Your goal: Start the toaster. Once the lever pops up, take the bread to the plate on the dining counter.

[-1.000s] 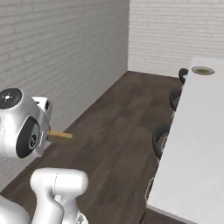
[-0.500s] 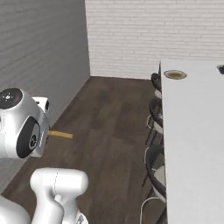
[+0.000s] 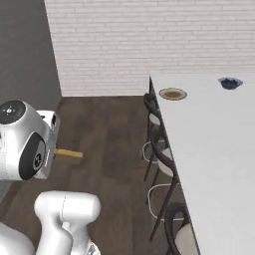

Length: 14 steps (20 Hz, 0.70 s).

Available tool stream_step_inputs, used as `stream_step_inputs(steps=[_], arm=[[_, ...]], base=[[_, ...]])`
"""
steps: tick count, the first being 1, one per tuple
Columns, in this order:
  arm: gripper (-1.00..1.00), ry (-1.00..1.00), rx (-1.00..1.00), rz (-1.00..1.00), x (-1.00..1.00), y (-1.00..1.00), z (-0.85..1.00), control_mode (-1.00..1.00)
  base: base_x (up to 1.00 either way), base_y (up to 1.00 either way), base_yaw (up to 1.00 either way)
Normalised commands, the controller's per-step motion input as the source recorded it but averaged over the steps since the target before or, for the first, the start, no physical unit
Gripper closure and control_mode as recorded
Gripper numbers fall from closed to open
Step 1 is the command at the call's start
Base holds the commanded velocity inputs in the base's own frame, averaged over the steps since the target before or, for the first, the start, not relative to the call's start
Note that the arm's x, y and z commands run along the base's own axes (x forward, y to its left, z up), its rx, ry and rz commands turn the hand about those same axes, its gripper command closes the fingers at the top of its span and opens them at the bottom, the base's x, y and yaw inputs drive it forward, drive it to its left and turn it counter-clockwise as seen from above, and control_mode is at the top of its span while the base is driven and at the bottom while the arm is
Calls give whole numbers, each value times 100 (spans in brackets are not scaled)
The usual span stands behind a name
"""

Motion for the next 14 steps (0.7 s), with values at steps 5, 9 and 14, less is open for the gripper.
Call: stream_step_inputs(steps=[5,9,14], arm=[[100,0,0,0,0,0,0,100],[100,0,0,0,0,0,0,100],[100,0,0,0,0,0,0,100]], base=[[95,45,-35],[91,49,-35],[83,52,-36]])
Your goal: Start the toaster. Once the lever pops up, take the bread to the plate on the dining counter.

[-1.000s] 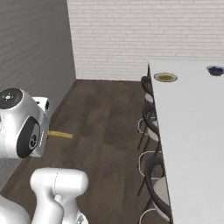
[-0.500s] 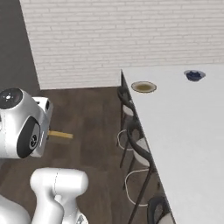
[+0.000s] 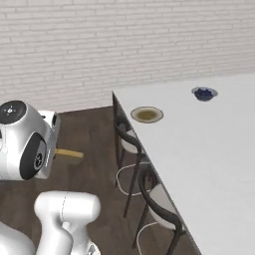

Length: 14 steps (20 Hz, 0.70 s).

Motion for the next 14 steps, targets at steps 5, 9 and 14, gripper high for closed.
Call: stream_step_inputs(steps=[5,9,14], arm=[[100,0,0,0,0,0,0,100],[100,0,0,0,0,0,0,100],[100,0,0,0,0,0,0,100]], base=[[68,42,-36],[60,39,-38],[59,44,-38]])
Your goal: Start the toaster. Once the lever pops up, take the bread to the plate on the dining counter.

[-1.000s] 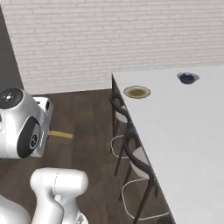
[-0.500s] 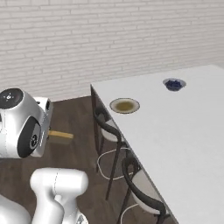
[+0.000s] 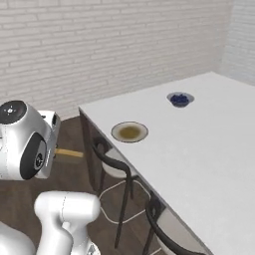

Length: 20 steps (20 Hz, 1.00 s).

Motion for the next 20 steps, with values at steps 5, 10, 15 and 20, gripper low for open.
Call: stream_step_inputs(steps=[5,10,15,20], arm=[[100,0,0,0,0,0,0,100],[100,0,0,0,0,0,0,100],[100,0,0,0,0,0,0,100],[100,0,0,0,0,0,0,100]], base=[[61,41,-38],[56,24,-40],[50,19,-43],[57,29,-43]])
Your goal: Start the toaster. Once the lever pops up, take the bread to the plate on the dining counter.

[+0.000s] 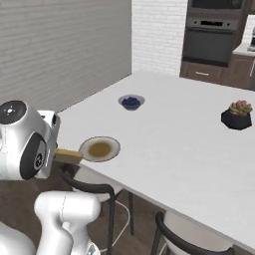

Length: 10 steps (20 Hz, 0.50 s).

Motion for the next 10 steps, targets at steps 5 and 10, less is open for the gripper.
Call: stream_step_inputs(steps=[5,10], arm=[[100,-4,0,-8,9,4,0,-100],[100,-19,6,-33,35,3,3,-100]], base=[[41,21,-34],[0,0,0]])
